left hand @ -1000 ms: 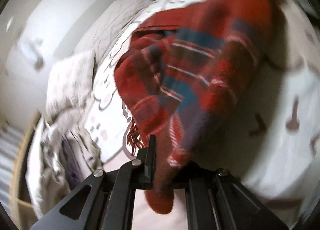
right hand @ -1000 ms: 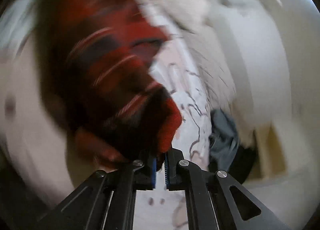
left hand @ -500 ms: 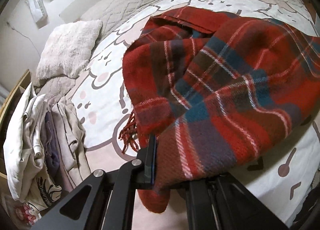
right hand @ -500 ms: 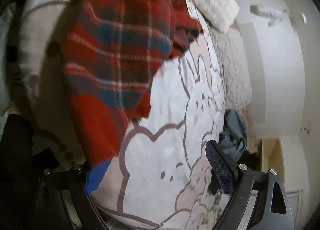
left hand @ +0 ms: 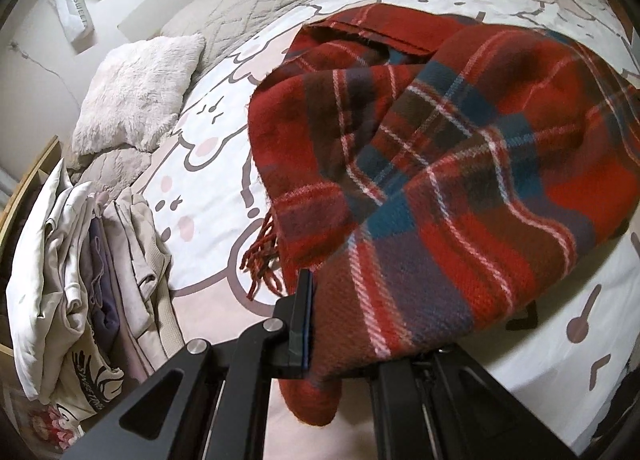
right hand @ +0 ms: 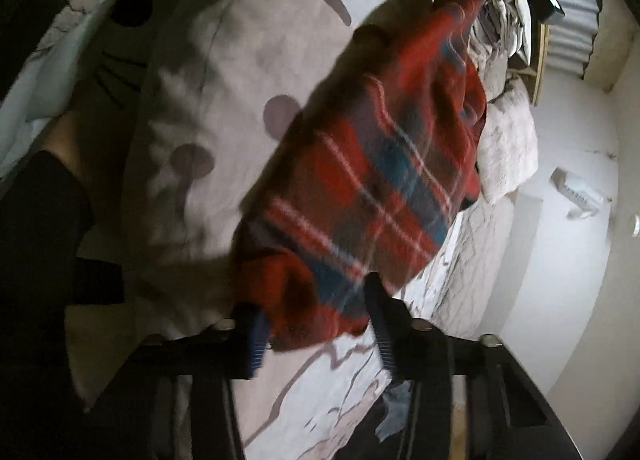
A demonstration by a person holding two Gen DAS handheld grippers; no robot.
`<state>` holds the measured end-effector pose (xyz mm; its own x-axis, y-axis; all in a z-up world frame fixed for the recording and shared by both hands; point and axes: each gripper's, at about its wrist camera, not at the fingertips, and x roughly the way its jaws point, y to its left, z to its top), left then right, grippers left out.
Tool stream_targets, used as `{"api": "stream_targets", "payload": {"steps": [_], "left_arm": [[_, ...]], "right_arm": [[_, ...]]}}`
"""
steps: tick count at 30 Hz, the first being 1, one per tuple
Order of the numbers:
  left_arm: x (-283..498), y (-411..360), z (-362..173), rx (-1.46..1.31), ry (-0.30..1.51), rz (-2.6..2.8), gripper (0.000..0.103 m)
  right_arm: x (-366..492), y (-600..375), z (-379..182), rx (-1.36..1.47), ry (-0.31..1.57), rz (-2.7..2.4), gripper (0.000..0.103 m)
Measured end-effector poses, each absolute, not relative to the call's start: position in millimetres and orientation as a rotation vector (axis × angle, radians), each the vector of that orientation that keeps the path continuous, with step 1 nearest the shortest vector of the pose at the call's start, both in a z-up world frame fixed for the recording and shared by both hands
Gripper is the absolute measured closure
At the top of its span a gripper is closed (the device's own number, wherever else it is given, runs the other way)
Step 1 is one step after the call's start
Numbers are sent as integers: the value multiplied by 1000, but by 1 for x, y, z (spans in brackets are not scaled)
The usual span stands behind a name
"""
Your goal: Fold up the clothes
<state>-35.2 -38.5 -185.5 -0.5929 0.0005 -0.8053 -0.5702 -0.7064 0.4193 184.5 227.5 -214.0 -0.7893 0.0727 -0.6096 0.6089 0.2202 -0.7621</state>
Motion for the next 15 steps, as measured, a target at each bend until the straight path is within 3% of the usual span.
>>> {"api": "stream_targets", "payload": {"steps": [4, 15], "left_arm": [[-38, -41, -185, -1198, 958, 2351, 95], [-42, -40, -187, -1205, 962, 2352, 95]], "right_arm": [[183, 228, -214, 698, 2030, -1577, 73], [160, 268, -160, 1236, 1910, -1597, 73]]}}
